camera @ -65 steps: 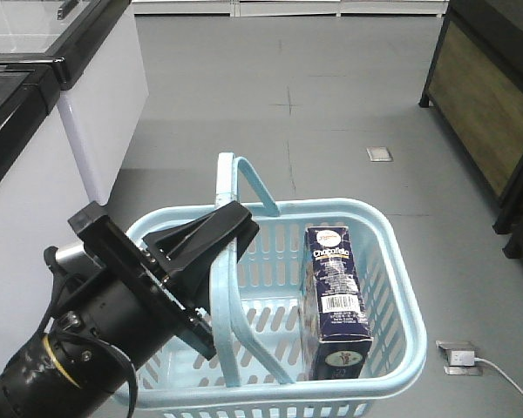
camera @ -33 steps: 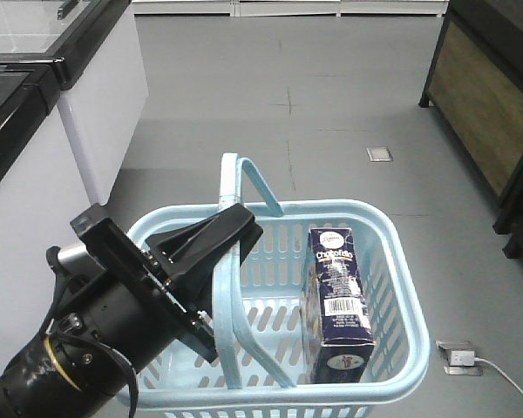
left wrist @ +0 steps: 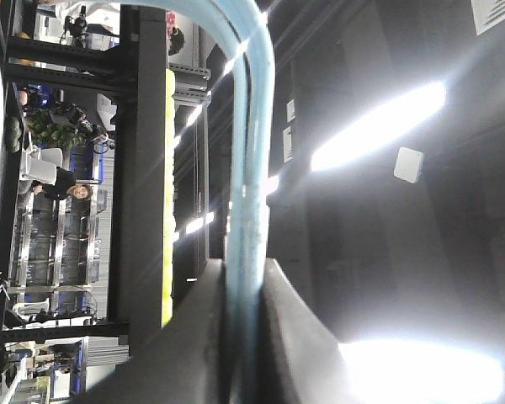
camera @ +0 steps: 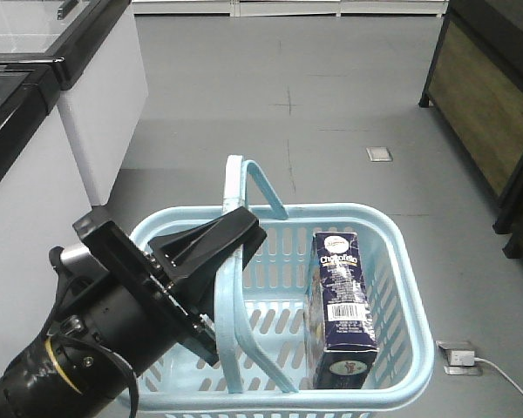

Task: Left arm holds basket, right arm returns cookies
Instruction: 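Hold the basket steady in front with the left gripper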

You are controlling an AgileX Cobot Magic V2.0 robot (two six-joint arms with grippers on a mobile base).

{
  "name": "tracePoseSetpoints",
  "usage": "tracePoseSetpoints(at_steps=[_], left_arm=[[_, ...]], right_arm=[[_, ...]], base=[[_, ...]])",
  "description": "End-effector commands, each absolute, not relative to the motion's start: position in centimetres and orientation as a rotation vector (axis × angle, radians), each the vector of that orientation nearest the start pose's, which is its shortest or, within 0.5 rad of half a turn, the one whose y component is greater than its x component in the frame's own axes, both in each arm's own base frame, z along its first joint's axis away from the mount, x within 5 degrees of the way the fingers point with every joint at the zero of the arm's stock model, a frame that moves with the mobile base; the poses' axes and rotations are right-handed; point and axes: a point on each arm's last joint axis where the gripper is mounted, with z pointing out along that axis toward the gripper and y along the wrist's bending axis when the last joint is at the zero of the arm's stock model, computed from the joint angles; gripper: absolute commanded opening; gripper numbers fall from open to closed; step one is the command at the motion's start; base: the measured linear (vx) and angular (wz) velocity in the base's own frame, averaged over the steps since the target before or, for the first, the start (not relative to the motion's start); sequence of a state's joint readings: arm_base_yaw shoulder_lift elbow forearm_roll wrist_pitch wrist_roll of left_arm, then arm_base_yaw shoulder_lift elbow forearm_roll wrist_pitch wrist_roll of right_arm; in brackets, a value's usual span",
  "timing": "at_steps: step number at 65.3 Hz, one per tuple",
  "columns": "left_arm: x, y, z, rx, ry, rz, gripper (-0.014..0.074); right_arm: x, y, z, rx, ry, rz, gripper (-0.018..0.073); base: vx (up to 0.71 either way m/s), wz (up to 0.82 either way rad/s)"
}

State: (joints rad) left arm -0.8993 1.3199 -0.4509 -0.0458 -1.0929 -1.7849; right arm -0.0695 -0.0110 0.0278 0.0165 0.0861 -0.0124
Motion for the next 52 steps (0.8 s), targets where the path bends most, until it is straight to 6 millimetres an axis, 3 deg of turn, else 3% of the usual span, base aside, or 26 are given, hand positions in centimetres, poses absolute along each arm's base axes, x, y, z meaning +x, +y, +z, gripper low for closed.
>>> tracePoseSetpoints(at_steps=[1, 52], left_arm=[[15.07, -18.65, 30.13, -0.657, 1.247, -2.363, -0.0003], [15.07, -18.64, 30.14, -0.658, 1.245, -2.363, -0.0003]], right_arm=[[5.63, -0.39, 19.76, 0.047, 1.519, -0.061, -0.0006], [5.63, -0.39, 19.76, 0.047, 1.519, -0.061, -0.0006]], base=[[0.0, 0.0], [0.0, 0.0]])
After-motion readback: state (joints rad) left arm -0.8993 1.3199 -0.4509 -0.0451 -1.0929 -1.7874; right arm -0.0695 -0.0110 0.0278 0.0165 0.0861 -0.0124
